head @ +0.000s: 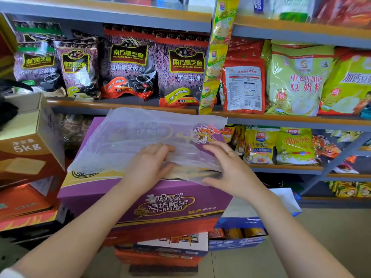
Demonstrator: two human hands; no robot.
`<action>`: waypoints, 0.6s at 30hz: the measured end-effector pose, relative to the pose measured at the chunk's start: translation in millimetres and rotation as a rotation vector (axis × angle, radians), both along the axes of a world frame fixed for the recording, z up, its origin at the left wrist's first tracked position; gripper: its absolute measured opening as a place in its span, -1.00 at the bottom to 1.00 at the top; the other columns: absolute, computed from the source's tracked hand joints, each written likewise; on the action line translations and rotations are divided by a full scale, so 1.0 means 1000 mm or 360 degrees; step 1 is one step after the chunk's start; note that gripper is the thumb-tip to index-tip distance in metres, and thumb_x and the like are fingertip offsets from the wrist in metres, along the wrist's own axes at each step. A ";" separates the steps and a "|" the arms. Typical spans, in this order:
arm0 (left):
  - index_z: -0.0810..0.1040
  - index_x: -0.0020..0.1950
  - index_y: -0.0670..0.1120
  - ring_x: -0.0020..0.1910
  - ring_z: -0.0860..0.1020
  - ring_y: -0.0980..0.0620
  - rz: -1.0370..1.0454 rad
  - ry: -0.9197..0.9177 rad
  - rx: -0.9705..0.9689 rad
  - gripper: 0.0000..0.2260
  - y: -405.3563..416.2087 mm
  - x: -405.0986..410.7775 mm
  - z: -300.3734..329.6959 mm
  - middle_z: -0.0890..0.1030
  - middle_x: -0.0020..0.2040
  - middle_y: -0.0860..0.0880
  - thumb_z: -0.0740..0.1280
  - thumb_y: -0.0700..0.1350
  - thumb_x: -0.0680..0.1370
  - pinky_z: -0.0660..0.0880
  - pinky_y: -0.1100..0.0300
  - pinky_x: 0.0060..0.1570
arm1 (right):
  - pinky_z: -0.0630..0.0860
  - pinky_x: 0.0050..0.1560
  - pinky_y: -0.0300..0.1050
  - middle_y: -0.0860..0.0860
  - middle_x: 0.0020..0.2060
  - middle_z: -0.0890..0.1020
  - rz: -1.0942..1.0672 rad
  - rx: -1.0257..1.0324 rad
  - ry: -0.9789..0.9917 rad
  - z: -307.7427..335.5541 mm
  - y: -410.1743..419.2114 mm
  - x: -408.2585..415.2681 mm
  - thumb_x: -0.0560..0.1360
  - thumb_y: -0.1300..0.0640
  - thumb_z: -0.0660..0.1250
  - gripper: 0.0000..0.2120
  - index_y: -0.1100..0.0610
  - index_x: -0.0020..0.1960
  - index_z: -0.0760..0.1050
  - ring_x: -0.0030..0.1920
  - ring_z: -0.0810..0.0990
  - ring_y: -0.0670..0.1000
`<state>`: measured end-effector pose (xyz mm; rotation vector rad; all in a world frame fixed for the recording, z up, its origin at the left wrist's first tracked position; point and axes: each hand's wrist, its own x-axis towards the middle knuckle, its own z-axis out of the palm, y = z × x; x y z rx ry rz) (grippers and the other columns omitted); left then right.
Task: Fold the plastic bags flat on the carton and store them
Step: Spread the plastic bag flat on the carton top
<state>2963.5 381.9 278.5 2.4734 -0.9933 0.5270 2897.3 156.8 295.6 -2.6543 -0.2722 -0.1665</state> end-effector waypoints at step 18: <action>0.49 0.06 -0.14 0.01 0.47 0.07 -0.0103 0.0340 -0.0385 -0.70 0.069 -0.004 0.008 0.53 0.00 -0.03 0.05 -0.05 0.51 0.34 0.28 0.00 | -0.09 0.49 -0.03 0.05 0.51 0.15 0.0188 -0.0389 -0.0116 0.017 0.098 0.007 0.44 -0.21 -0.22 -0.29 0.08 0.46 0.23 0.52 0.04 0.06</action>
